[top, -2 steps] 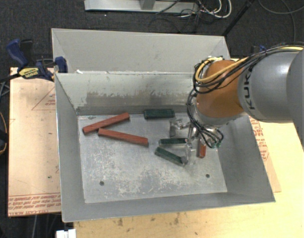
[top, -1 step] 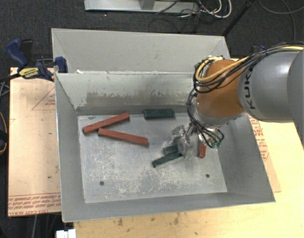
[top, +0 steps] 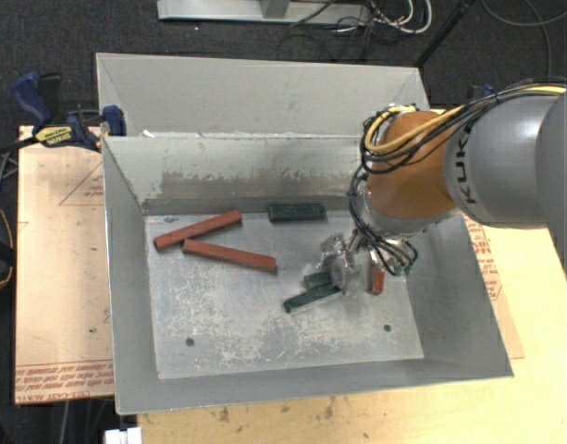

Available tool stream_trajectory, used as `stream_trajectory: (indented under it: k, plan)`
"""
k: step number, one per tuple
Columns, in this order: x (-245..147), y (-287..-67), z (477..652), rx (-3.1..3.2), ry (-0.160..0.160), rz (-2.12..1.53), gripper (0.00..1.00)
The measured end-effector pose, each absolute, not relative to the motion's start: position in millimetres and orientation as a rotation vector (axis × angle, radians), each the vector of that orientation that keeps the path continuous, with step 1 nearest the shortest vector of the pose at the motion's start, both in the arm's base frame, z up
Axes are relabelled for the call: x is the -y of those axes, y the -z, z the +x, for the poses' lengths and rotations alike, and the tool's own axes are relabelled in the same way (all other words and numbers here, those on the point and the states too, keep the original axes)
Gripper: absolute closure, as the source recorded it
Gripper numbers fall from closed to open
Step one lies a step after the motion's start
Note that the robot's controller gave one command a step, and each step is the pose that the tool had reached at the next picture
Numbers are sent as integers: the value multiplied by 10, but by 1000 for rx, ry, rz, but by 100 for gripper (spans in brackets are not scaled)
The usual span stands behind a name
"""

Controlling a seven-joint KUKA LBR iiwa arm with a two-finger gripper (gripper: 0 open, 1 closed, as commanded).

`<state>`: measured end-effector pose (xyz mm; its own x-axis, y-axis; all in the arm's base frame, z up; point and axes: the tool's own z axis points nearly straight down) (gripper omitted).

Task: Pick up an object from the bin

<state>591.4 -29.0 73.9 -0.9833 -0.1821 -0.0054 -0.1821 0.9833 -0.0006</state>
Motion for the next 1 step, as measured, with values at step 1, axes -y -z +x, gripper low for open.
stream_trajectory:
  k: [1]
  plan:
    - [568,-2158,6147,-3118,1,-325,100]
